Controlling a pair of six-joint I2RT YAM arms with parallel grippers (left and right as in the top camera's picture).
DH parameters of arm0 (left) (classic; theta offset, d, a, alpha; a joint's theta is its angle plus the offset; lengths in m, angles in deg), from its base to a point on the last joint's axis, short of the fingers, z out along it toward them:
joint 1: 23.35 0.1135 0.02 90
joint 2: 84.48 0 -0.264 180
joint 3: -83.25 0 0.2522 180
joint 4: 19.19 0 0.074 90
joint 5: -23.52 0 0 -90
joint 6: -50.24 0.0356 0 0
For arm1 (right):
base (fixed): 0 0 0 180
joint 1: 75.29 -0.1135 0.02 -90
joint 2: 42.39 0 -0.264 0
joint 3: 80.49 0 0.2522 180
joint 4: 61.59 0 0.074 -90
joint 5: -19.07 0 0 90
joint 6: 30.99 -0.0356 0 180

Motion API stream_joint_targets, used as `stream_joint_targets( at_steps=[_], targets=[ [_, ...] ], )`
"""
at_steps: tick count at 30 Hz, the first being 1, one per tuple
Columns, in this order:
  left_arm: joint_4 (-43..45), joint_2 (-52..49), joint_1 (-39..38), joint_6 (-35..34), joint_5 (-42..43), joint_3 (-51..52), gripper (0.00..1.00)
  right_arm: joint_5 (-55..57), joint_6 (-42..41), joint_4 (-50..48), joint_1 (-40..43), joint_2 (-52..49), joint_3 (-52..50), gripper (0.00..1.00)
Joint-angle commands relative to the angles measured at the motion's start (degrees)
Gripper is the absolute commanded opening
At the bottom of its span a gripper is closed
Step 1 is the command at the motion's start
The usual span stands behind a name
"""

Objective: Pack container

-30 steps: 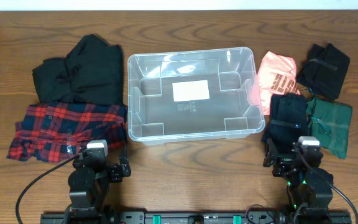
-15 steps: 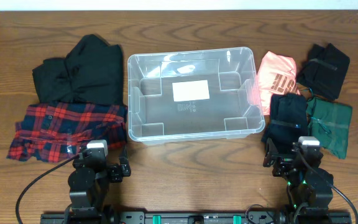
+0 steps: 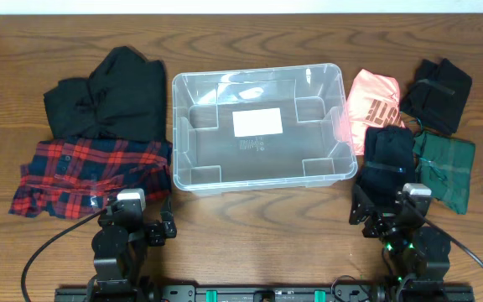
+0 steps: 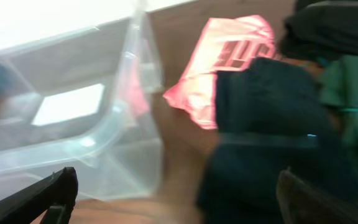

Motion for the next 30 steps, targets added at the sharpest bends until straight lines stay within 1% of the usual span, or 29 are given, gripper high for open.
stream_joint_targets(
  at_steps=[1,5,8,12,14,16,19,21,22,23,25,30],
  targets=[
    [0.24,0.39,-0.2,-0.46,0.42,0.63,0.98,-7.96,-5.18,-1.4,0.48,0.28,0.74,0.99],
    [0.24,0.39,-0.2,-0.48,0.42,0.63,0.98,-8.5,-6.03,-0.83,0.48,-2.71,7.8,0.99],
    [0.24,0.39,-0.2,-0.48,0.42,0.63,0.98,-5.27,-6.03,2.01,0.5,-10.01,17.53,0.99],
    [0.24,0.39,-0.2,-0.48,0.39,0.63,0.98,2.32,-5.99,11.34,0.5,-23.56,31.54,0.99],
    [0.24,0.39,-0.2,-0.48,0.42,0.63,0.98,6.25,-4.0,16.76,0.5,-33.33,39.85,0.99],
    [0.24,0.39,-0.2,-0.48,0.42,0.63,0.98,6.25,-1.62,19.02,0.5,-41.38,46.16,0.99],
    [0.24,0.39,-0.2,-0.48,0.42,0.63,0.98,-2.05,-0.39,22.18,0.5,-51.95,55.08,0.99],
    [0.24,0.39,-0.2,-0.48,0.42,0.63,0.98,-1.18,1.2,24.9,0.59,-56.98,59.6,0.99],
    [0.24,0.39,-0.2,-0.46,0.42,0.63,0.98,1.25,-0.48,25.66,1.05,-59.08,61.05,0.99],
    [0.24,0.39,-0.2,-0.46,0.42,0.63,0.98,3.65,-2.84,26.32,1.97,-61.09,62.2,0.99],
    [0.24,0.39,-0.2,-0.48,0.42,0.63,0.98,4.74,-4.11,26.49,5.22,-64.72,63.58,0.99],
    [0.24,0.39,-0.2,-0.48,0.42,0.63,0.98,-0.7,-3.39,25.18,19.56,-74.01,64.04,0.99]
  ],
)
